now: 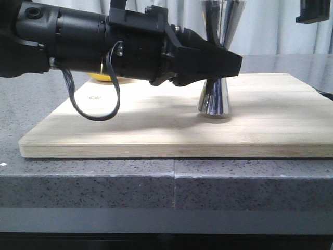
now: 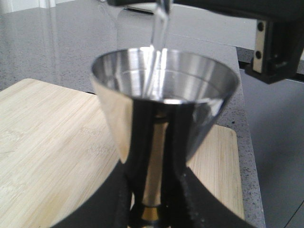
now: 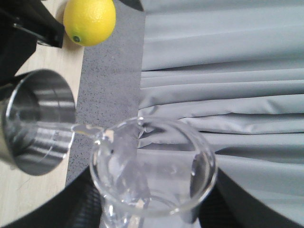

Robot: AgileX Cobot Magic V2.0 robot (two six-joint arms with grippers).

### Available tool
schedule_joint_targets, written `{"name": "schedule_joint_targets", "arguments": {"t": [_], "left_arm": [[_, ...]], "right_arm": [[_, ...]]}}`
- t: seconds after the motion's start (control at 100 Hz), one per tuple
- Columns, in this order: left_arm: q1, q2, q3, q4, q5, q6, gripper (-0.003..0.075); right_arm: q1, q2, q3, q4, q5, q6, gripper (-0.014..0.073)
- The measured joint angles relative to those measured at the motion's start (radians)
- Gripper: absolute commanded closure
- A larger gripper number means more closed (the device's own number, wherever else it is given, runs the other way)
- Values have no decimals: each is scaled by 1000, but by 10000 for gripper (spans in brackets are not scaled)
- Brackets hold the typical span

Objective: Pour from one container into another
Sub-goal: 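Keep tilting the beaker to empty it into the jigger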

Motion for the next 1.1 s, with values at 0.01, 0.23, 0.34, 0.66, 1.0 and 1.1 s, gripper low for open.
{"name": "schedule_joint_targets", "arguments": {"t": [0.01, 0.23, 0.34, 0.66, 1.0, 1.1], "left_arm": [[0, 0, 0, 0, 0, 0, 741], [0, 0, 0, 0, 2, 0, 741], [0, 0, 0, 0, 2, 0, 741], [0, 0, 0, 0, 2, 0, 741], [0, 0, 0, 0, 4, 0, 741], [0, 0, 0, 0, 4, 0, 741]], "right_arm": [[0, 0, 0, 0, 0, 0, 364], [0, 0, 0, -20, 0, 0, 364], [0, 0, 0, -38, 0, 0, 364], [0, 0, 0, -66, 0, 0, 364], [0, 0, 0, -106, 0, 0, 364], [0, 0, 0, -120, 0, 0, 364]]}}
